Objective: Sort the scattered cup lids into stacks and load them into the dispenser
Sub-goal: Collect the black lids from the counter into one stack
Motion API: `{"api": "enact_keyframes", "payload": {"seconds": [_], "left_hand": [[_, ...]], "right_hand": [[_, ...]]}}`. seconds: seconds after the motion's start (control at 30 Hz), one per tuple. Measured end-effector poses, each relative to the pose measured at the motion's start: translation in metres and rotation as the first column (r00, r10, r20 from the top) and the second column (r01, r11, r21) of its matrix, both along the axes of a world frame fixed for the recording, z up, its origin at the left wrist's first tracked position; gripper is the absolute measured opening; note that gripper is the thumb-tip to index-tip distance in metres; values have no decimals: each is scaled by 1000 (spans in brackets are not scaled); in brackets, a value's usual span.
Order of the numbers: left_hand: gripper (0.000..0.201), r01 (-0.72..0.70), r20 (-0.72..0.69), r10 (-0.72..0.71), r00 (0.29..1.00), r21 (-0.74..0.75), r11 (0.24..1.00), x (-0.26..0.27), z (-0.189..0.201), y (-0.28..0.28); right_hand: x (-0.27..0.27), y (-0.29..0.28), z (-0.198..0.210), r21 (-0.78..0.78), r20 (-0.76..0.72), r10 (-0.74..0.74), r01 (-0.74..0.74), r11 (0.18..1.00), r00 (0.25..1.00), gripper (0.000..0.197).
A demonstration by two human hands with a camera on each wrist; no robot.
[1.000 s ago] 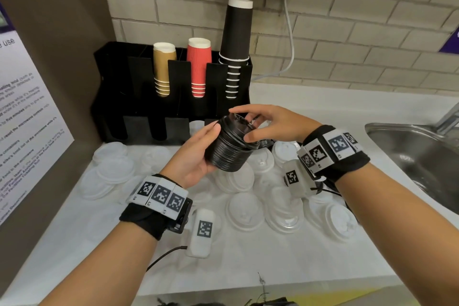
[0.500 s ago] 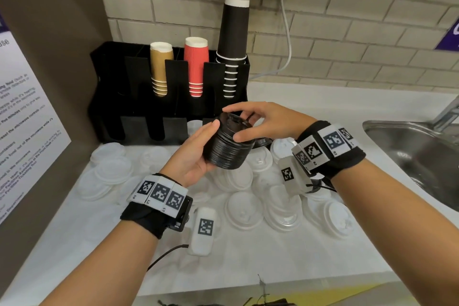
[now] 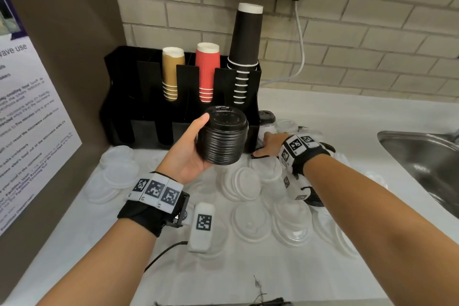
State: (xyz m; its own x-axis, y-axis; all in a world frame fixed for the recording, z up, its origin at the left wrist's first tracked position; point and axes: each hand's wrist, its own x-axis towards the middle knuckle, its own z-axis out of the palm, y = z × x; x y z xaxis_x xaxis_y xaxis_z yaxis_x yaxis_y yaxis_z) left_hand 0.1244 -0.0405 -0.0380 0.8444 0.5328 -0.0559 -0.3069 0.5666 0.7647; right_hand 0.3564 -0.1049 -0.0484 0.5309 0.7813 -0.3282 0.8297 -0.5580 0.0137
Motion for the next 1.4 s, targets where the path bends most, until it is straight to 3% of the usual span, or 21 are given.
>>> {"api": "enact_keyframes", "payload": {"seconds": [0.17, 0.3, 0.37, 0.43, 0.53, 0.7, 0.8, 0.97, 1.4], "left_hand": [[52, -17, -6, 17, 1000, -16, 1000, -4, -4, 7], [48, -2, 6, 2, 1000, -19, 1000, -4, -5, 7], [52, -2, -2, 2, 1000, -9, 1000, -2, -6, 5], [55, 14, -9, -14, 1000, 1, 1000, 2, -7, 2], [50, 57, -36, -57, 998, 7, 998, 9, -6, -5], [38, 127, -56, -124, 991, 58, 990, 19, -5, -19], [53, 151, -103, -143, 984, 75, 986, 23, -7, -23], [37, 164, -118, -152, 981, 98, 982, 29, -8, -31], [39, 173, -126, -164, 978, 62, 983, 45, -7, -44]], "right_hand": [[9, 2, -4, -4, -21, 14, -14, 1000, 1000, 71], [13, -9, 35, 55, -167, -31, 41, 998, 985, 58], [11, -21, 57, 256, -318, -2, 88, 963, 948, 44], [2, -34, 72, 499, -477, 106, 170, 850, 872, 28], [-20, -50, 87, 658, -580, 314, 205, 725, 752, 17], [-40, -60, 89, 673, -580, 452, 87, 734, 678, 38], [-39, -68, 87, 657, -556, 460, 27, 753, 693, 41], [-35, -78, 82, 653, -485, 466, -47, 756, 740, 42], [-19, -97, 82, 645, -495, 439, -22, 764, 749, 39]]}}
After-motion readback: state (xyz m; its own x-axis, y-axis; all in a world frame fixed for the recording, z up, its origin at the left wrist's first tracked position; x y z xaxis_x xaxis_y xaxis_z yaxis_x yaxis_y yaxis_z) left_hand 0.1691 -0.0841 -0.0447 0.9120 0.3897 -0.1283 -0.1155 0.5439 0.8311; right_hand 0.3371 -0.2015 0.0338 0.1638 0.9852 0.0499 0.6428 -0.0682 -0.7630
